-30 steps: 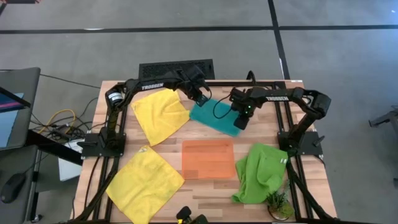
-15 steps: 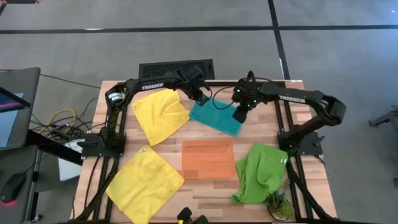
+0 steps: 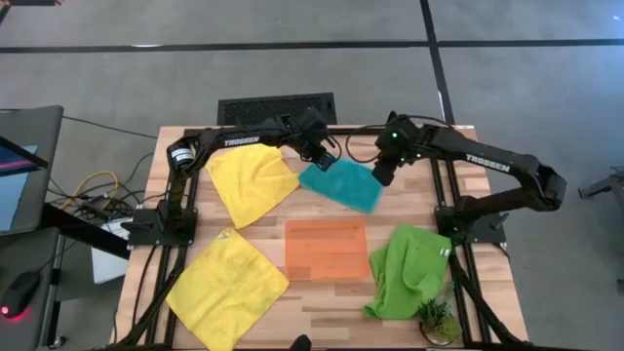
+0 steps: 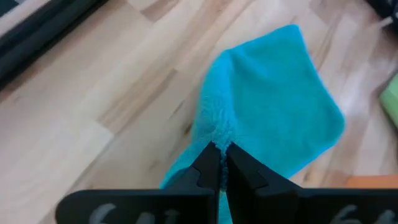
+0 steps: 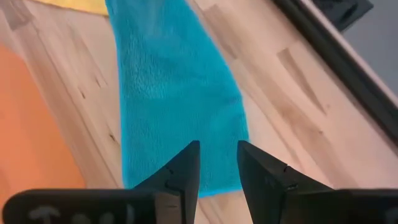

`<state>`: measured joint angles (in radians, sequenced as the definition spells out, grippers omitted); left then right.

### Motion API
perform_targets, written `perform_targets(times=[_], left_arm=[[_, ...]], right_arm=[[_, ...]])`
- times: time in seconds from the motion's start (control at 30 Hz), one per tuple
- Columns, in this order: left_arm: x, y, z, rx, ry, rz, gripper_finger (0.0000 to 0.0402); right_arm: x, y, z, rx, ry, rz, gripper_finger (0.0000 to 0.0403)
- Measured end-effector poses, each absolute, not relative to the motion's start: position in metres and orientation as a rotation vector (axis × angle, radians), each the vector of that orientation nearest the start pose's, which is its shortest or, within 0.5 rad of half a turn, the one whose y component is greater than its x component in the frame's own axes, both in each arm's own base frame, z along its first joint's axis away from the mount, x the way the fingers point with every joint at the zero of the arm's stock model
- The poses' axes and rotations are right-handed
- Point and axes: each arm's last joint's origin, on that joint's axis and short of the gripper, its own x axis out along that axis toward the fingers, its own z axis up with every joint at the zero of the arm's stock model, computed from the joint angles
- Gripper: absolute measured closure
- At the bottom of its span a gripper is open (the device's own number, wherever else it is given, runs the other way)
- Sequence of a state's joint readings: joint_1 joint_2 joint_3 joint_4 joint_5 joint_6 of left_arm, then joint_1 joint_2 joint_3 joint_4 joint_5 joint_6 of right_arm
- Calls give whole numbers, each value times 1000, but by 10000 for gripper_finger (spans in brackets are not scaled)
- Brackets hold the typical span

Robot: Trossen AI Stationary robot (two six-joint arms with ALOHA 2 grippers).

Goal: Fold microfiber towels
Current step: Fold the blue towel

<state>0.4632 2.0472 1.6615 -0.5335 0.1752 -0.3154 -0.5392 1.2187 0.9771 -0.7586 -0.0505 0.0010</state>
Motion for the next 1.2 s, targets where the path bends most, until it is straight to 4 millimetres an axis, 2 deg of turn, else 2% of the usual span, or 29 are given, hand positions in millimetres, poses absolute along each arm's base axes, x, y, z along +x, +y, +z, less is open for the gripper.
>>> perform_targets(times=[0.6,0.87,1.2], left_arm=[[430,175,239,-644,598,488,401],[434,164,238,-645,600,513,401],[428,166,233,-656,668,569,401]], right_arm=[[188,-110,284,235,931,-427,272],[184,-107,288,179,921,-397,272],[184,-105,288,164,932,-332,272]])
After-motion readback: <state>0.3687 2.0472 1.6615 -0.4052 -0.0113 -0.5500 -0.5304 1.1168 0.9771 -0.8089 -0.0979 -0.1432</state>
